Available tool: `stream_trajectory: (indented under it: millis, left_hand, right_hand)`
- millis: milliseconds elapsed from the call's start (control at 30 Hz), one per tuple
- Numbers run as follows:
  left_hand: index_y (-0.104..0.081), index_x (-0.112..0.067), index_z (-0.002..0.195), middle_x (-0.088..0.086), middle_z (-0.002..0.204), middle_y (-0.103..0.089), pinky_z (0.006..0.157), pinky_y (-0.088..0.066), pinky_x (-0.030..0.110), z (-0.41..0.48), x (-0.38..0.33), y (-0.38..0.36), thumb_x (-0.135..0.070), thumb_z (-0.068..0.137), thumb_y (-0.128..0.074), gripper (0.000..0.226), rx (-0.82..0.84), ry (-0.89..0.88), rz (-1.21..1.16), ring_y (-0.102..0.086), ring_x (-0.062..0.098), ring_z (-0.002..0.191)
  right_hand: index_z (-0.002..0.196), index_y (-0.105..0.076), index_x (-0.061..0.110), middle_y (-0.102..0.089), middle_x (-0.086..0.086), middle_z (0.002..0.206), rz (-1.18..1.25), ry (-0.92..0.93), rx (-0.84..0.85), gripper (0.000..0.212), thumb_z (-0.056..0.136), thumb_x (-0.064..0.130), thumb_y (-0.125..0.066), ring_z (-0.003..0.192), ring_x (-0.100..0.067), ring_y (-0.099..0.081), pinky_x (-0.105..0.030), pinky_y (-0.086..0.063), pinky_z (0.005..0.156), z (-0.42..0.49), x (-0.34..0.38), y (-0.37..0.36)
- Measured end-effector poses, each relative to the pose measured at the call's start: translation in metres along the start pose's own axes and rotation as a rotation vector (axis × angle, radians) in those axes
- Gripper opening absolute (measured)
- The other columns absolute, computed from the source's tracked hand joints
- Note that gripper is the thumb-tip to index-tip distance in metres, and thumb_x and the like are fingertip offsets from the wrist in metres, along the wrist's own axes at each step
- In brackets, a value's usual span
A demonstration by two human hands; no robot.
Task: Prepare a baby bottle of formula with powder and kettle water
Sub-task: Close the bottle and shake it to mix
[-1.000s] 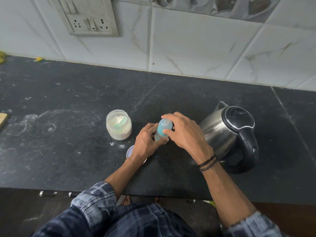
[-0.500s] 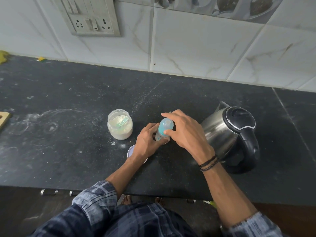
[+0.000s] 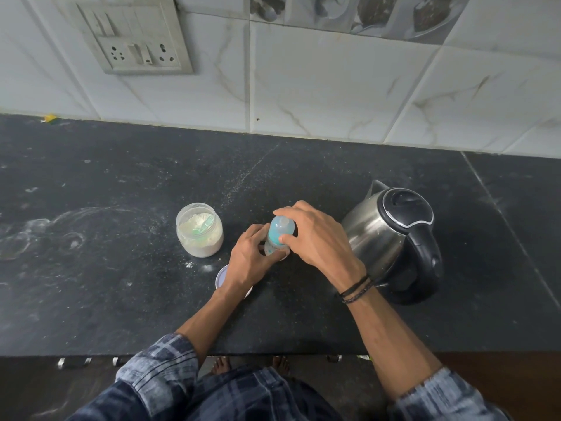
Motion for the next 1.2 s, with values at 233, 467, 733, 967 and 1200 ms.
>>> stream_trajectory:
  millis: [233, 467, 733, 967, 1200]
  left_hand:
    - [-0.067, -0.03, 0.127, -0.017, 0.11, -0.06, 0.083, -0.056, 0.04, 0.0009, 0.0022, -0.0003, -0.047, 0.08, -0.081, 0.052, -0.004, 0.006, 0.009, -0.062, 0.01, 0.097]
    - [-0.066, -0.028, 0.131, -0.016, 0.111, -0.059, 0.083, -0.056, 0.039, 0.0014, 0.0011, 0.0, -0.046, 0.082, -0.08, 0.054, 0.006, -0.002, 0.03, -0.06, 0.01, 0.097]
    - [-0.065, -0.027, 0.131, -0.015, 0.112, -0.059, 0.083, -0.056, 0.039, 0.0012, 0.0014, -0.0007, -0.047, 0.082, -0.08, 0.055, 0.011, -0.003, 0.029, -0.061, 0.01, 0.098]
    - [-0.065, -0.028, 0.131, -0.017, 0.111, -0.058, 0.082, -0.056, 0.039, 0.0011, 0.0013, -0.0009, -0.048, 0.083, -0.08, 0.054, 0.016, -0.003, 0.032, -0.06, 0.01, 0.097]
    - [-0.065, -0.034, 0.126, -0.02, 0.109, -0.058, 0.083, -0.055, 0.04, 0.0011, 0.0019, -0.0003, -0.051, 0.081, -0.078, 0.05, 0.012, 0.009, 0.025, -0.06, 0.01, 0.096]
  right_hand:
    - [0.146, -0.05, 0.034, -0.053, 0.008, 0.136, -0.035, 0.013, -0.02, 0.06, 0.091, 0.034, -0.073, 0.114, -0.019, -0.06, -0.035, -0.052, 0.083, 0.0011, 0.0037, 0.0062]
    - [0.145, -0.052, 0.033, -0.055, 0.006, 0.132, -0.021, 0.0, -0.009, 0.057, 0.091, 0.033, -0.073, 0.113, -0.02, -0.062, -0.037, -0.054, 0.084, 0.0023, 0.0017, 0.0034]
    - [0.145, -0.052, 0.032, -0.055, 0.006, 0.136, -0.02, 0.013, -0.015, 0.06, 0.091, 0.028, -0.075, 0.117, -0.02, -0.063, -0.037, -0.055, 0.087, 0.0015, 0.002, 0.0034]
    - [0.142, -0.054, 0.031, -0.056, 0.005, 0.13, -0.014, -0.002, -0.012, 0.053, 0.092, 0.032, -0.073, 0.113, -0.02, -0.063, -0.033, -0.052, 0.084, 0.0024, 0.0001, 0.0021]
    - [0.145, -0.052, 0.035, -0.053, 0.009, 0.138, -0.006, -0.001, -0.003, 0.057, 0.092, 0.031, -0.072, 0.116, -0.019, -0.063, -0.033, -0.051, 0.085, 0.0025, 0.0006, 0.0018]
Point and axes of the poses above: each hand's wrist, its own z-axis towards the middle knuckle, its own y-axis out of the back of the hand, x = y × z, the point moved 10 cm from there along z, towards the middle knuckle
